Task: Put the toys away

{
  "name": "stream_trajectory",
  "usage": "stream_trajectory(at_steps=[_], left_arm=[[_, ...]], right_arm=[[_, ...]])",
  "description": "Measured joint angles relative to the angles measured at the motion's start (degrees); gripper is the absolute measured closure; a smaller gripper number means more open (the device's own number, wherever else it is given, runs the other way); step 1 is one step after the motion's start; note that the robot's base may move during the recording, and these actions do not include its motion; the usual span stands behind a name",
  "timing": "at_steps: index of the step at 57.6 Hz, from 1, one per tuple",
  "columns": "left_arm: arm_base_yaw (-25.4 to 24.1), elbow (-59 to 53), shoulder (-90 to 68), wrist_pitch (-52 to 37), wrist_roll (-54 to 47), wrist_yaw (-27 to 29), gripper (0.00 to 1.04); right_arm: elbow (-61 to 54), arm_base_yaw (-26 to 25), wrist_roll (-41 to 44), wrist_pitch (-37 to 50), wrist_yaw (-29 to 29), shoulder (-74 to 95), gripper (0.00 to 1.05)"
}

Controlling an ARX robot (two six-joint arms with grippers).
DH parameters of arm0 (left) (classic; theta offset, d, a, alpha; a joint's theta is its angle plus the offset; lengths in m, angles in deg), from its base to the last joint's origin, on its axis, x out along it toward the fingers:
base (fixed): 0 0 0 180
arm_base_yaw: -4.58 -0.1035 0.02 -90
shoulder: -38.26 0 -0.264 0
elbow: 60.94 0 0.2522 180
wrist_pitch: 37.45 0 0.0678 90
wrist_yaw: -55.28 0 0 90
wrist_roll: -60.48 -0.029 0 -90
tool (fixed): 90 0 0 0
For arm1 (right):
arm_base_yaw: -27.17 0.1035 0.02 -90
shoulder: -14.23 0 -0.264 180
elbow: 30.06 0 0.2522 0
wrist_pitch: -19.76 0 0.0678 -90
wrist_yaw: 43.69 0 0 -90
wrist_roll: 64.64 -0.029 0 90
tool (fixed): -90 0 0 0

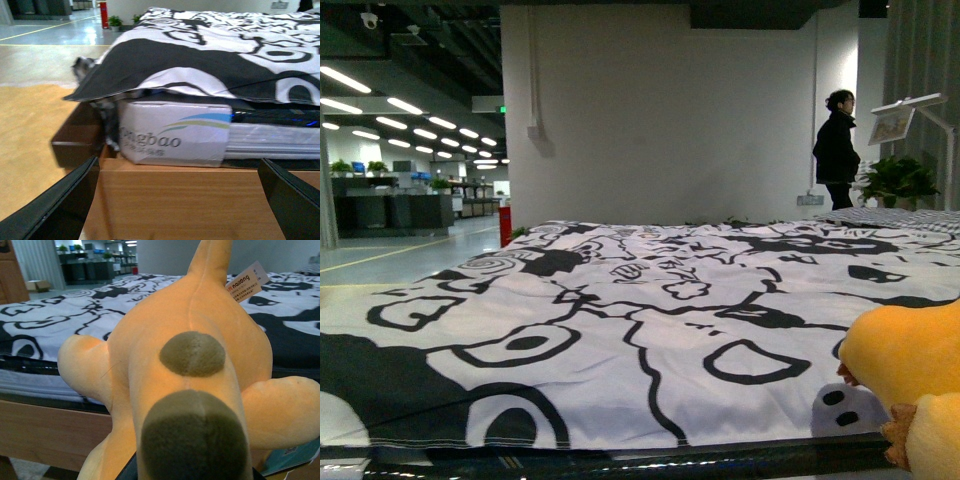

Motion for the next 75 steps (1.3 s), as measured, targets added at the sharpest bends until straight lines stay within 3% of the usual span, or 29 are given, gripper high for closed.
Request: stream_trajectory(at_steps=[75], left_arm=[[0.1,0.0,-0.1,0.0,0.0,-0.2,0.06]], right_arm=[[-0.2,-0.1,0.2,-0.1,-0.7,-0.2,0.95]])
